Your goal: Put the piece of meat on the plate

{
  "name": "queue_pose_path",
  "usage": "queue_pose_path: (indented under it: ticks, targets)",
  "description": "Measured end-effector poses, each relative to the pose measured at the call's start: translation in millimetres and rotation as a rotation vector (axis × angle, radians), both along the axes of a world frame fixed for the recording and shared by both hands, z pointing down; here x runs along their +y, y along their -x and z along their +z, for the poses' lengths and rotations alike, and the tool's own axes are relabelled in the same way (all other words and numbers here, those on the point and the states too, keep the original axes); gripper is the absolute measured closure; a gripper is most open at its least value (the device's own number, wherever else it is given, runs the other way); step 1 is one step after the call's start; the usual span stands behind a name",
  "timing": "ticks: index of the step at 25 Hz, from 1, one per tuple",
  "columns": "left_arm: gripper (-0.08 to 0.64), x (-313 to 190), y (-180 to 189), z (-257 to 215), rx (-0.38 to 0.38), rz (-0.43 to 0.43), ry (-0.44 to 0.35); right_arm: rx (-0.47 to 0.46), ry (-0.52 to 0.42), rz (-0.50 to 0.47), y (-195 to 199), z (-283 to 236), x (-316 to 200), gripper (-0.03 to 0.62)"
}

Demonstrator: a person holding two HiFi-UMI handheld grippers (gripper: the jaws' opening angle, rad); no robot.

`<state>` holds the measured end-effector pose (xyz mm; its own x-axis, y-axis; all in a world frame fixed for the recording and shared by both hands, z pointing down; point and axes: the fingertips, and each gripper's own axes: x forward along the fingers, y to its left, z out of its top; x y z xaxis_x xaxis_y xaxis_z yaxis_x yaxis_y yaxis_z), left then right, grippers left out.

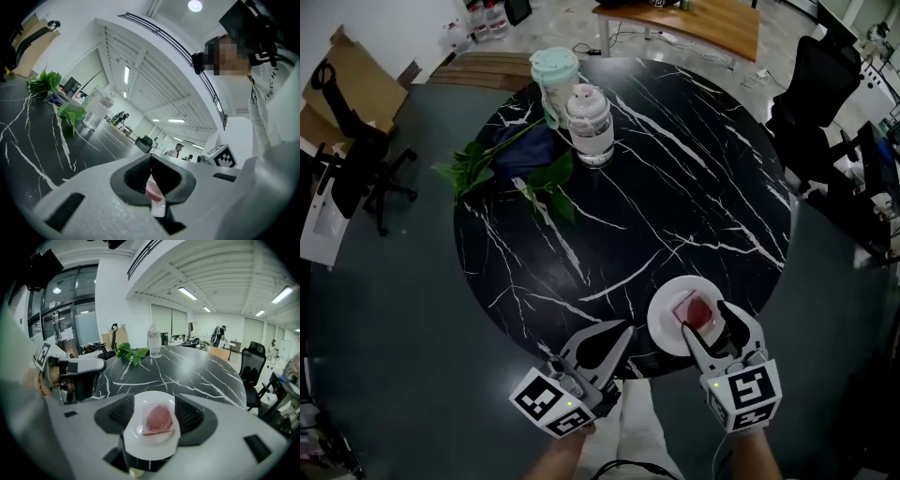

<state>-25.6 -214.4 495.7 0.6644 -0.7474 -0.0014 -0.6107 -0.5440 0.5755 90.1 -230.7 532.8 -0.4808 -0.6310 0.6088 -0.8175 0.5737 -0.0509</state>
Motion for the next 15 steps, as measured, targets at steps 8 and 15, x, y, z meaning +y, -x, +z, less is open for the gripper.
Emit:
queue_pose_path:
  ticks: [8, 15]
  targets:
    - [0.551, 3, -11, -21, -0.010, 0.033, -0.011, -0.164, 0.067, 0.025, 5, -28, 19, 0.398]
    - [0.551, 14, -26, -60, -0.024, 0.104, -0.043, -0.182, 0.062, 0.019, 5, -69, 37, 0.580]
